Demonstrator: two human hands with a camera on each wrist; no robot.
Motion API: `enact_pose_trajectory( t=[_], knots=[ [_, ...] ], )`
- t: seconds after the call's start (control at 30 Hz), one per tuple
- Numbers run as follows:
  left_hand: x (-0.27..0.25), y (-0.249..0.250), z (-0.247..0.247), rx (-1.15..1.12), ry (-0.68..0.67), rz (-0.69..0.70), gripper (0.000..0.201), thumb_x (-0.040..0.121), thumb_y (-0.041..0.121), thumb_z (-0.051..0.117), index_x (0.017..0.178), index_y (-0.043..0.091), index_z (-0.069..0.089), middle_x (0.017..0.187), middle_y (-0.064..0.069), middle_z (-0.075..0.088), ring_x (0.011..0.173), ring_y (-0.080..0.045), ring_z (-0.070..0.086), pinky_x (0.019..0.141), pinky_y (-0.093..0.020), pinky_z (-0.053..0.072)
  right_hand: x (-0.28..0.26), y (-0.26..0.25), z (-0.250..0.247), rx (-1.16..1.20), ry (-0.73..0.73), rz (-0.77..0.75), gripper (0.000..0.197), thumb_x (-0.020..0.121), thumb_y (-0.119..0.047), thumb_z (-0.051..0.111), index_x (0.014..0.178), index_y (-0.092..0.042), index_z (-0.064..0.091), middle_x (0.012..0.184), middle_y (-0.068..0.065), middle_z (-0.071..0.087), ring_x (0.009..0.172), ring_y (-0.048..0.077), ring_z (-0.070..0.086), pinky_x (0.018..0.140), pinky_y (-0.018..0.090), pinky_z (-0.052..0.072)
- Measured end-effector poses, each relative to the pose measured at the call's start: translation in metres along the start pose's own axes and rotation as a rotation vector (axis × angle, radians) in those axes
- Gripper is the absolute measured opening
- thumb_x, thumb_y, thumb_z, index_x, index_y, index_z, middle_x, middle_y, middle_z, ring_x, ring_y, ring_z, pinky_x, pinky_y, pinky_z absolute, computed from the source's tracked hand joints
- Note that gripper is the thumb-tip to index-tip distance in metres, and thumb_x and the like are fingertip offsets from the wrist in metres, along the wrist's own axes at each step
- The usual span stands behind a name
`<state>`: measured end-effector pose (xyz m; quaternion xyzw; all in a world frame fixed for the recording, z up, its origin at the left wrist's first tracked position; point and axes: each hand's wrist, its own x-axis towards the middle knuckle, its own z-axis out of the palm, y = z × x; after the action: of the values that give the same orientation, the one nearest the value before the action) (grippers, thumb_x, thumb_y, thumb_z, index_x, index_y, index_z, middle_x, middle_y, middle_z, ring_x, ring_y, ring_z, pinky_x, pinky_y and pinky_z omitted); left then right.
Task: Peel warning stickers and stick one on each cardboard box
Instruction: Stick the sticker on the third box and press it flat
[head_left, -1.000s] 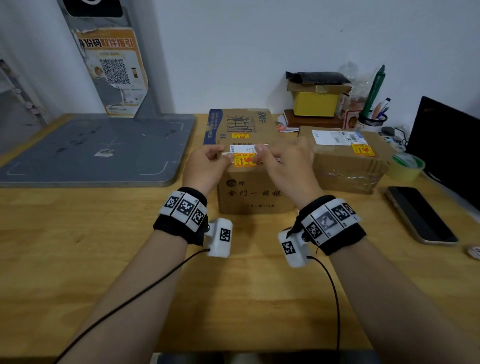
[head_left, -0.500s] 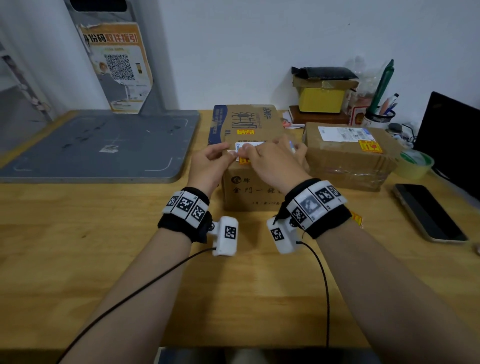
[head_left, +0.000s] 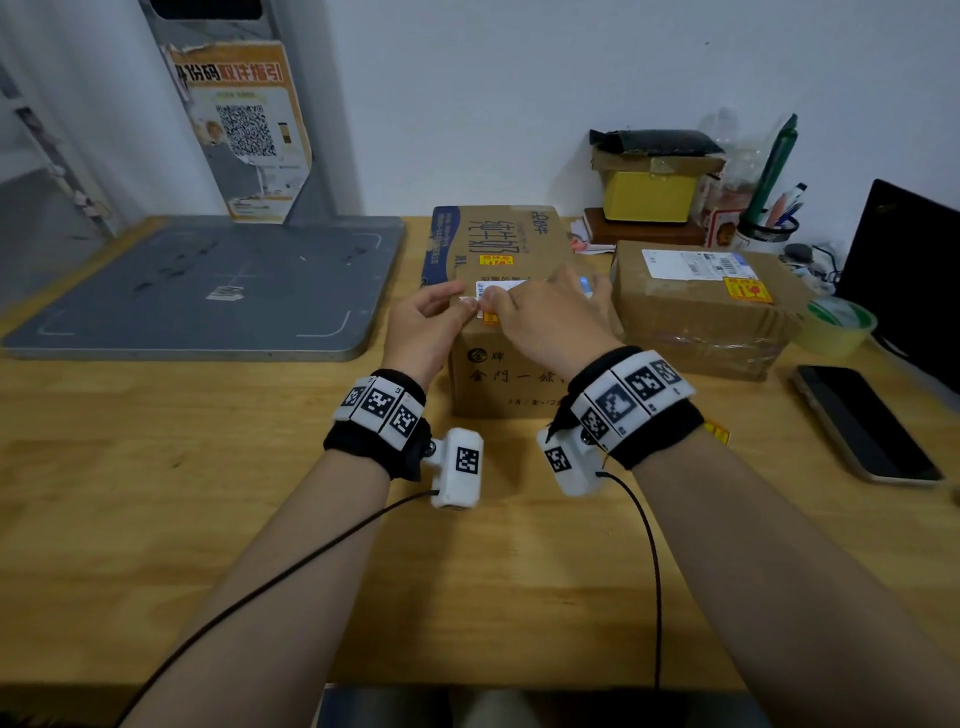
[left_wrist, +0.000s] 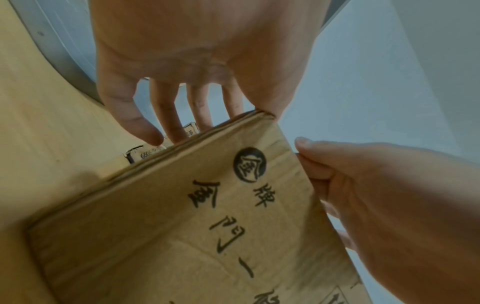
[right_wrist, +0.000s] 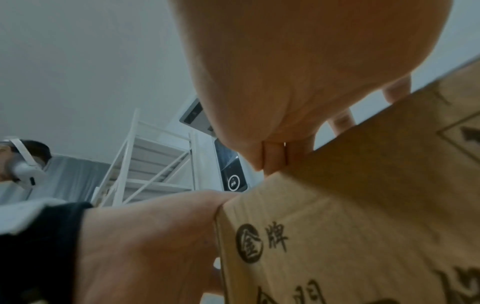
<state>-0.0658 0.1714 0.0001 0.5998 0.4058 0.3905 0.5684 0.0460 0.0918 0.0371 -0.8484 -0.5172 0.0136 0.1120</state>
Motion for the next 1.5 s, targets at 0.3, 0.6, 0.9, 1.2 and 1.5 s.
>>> enact_pose_trajectory(
  t=[0.3, 0.6, 0.9, 1.2, 1.5],
  knots=[
    [-0.003, 0.001, 0.001, -0.009, 0.015, -0.005, 0.034, 0.095, 0.024, 0.069, 0.128, 0.025, 0.067, 0.124, 0.009, 0.071, 0.087, 0.008, 0.059, 0.063, -0.015, 0.041, -0.007, 0.006, 0.0, -0.045, 0.109, 0.031, 0.054, 0.102, -0.049, 0.027, 0.103, -0.026, 0.076, 0.118, 0.001, 0.067, 0.135, 0.022, 0.036, 0.111, 0.06, 0.019],
    [-0.005, 0.002, 0.002, -0.017, 0.017, -0.003, 0.034, 0.096, 0.023, 0.068, 0.13, 0.024, 0.066, 0.122, 0.009, 0.07, 0.086, 0.007, 0.058, 0.064, -0.015, 0.041, -0.005, 0.013, -0.009, -0.031, 0.067, 0.016, 0.054, 0.103, -0.05, 0.029, 0.107, -0.023, 0.075, 0.121, 0.006, 0.063, 0.134, 0.023, 0.036, 0.111, 0.056, 0.021],
    [-0.009, 0.004, 0.002, -0.05, 0.017, -0.026, 0.036, 0.095, 0.024, 0.069, 0.131, 0.026, 0.066, 0.124, 0.007, 0.069, 0.087, 0.006, 0.057, 0.063, -0.018, 0.041, -0.007, 0.017, -0.005, 0.006, 0.051, 0.02, 0.057, 0.105, -0.051, 0.023, 0.113, -0.025, 0.074, 0.123, 0.006, 0.066, 0.139, 0.025, 0.033, 0.112, 0.057, 0.025],
    [-0.01, 0.008, 0.002, -0.055, 0.012, -0.059, 0.036, 0.095, 0.022, 0.069, 0.131, 0.026, 0.066, 0.118, 0.008, 0.066, 0.079, 0.006, 0.057, 0.047, -0.009, 0.043, -0.004, 0.024, -0.009, 0.025, 0.004, 0.064, 0.057, 0.104, -0.052, 0.023, 0.122, -0.028, 0.071, 0.135, 0.009, 0.06, 0.142, 0.027, 0.03, 0.109, 0.057, 0.026],
    [-0.012, 0.008, 0.003, -0.068, 0.015, -0.079, 0.035, 0.095, 0.023, 0.069, 0.13, 0.027, 0.066, 0.114, 0.007, 0.064, 0.08, 0.003, 0.058, 0.054, -0.016, 0.042, -0.008, 0.025, -0.015, -0.017, -0.015, 0.06, 0.055, 0.104, -0.052, 0.023, 0.121, -0.028, 0.069, 0.137, 0.006, 0.06, 0.142, 0.029, 0.029, 0.11, 0.062, 0.02]
  ],
)
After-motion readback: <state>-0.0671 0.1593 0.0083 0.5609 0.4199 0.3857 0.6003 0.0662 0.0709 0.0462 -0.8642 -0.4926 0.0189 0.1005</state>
